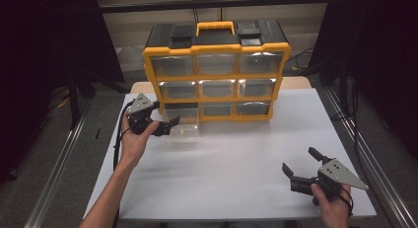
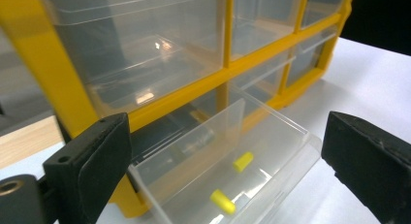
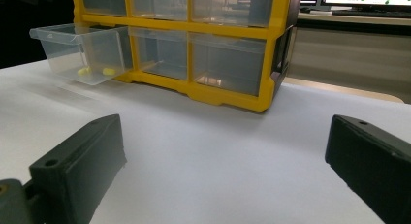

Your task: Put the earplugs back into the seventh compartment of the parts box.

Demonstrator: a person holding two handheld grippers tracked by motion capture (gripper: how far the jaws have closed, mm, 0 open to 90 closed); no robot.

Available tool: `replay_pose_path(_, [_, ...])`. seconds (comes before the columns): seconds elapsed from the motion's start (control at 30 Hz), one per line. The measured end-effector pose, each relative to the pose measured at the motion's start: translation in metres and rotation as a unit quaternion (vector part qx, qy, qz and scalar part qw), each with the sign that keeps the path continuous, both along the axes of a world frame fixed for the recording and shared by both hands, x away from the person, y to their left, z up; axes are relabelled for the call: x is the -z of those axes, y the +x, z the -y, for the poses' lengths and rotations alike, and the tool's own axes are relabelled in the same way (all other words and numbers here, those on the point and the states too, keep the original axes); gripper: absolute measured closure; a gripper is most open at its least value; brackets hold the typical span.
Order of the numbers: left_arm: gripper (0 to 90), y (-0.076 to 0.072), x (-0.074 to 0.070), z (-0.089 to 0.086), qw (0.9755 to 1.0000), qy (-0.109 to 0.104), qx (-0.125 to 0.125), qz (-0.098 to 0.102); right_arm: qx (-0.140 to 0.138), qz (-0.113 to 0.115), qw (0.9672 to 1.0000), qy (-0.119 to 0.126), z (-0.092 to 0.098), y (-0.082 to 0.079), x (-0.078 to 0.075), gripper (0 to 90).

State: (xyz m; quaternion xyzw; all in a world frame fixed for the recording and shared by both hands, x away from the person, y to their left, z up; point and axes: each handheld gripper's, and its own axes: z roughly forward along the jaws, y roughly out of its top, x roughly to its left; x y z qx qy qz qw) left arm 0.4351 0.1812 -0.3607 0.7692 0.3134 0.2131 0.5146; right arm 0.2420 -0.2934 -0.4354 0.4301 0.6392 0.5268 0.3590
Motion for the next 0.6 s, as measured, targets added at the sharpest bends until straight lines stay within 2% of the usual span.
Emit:
replay_pose_path(0.03, [4.4,-0.002,0.002,0.0,0.9999,-0.007,-0.008,0.004,0.0,0.0,1.0,0.001,0.0,0.0,0.0,0.6])
replay_pose_path(0.1, [4.4,-0.007,0.005,0.0,0.9998,-0.004,-0.015,0.014,-0.001,0.001,1.0,0.0,0.0,0.0,0.0,0.6])
replay_pose_path(0.13, [4.4,-0.01,0.007,0.0,0.9997,-0.004,-0.011,0.022,-0.001,0.001,1.0,-0.001,-0.001,0.0,0.0,0.6])
replay_pose_path(0.17, [4.3,-0.013,0.01,0.001,0.9995,-0.013,-0.008,0.029,-0.002,0.002,1.0,0.0,-0.001,0.0,0.0,0.6])
replay_pose_path(0.23, [4.3,-0.017,0.014,0.0,0.9991,-0.026,-0.012,0.03,-0.001,0.001,1.0,-0.001,0.0,0.0,0.0,0.6])
replay_pose_path(0.27, [4.3,-0.02,0.016,-0.001,0.9989,-0.023,-0.015,0.038,0.0,0.001,1.0,0.0,0.0,0.0,0.0,0.6])
replay_pose_path(0.37, [4.3,-0.029,0.021,-0.001,0.9981,-0.047,-0.026,0.032,-0.001,0.001,1.0,-0.001,0.0,0.0,0.0,0.6])
replay_pose_path(0.43, [4.3,-0.034,0.023,-0.002,0.9978,-0.039,-0.032,0.044,-0.001,0.0,1.0,0.0,0.0,0.0,0.0,0.6])
replay_pose_path(0.5, [4.3,-0.038,0.026,-0.002,0.997,-0.041,-0.037,0.054,0.0,0.0,1.0,0.001,-0.001,0.0,0.0,0.6])
replay_pose_path(0.6, [4.3,-0.043,0.033,-0.001,0.9962,-0.048,-0.045,0.056,0.0,0.001,1.0,-0.001,-0.001,0.0,0.0,0.6])
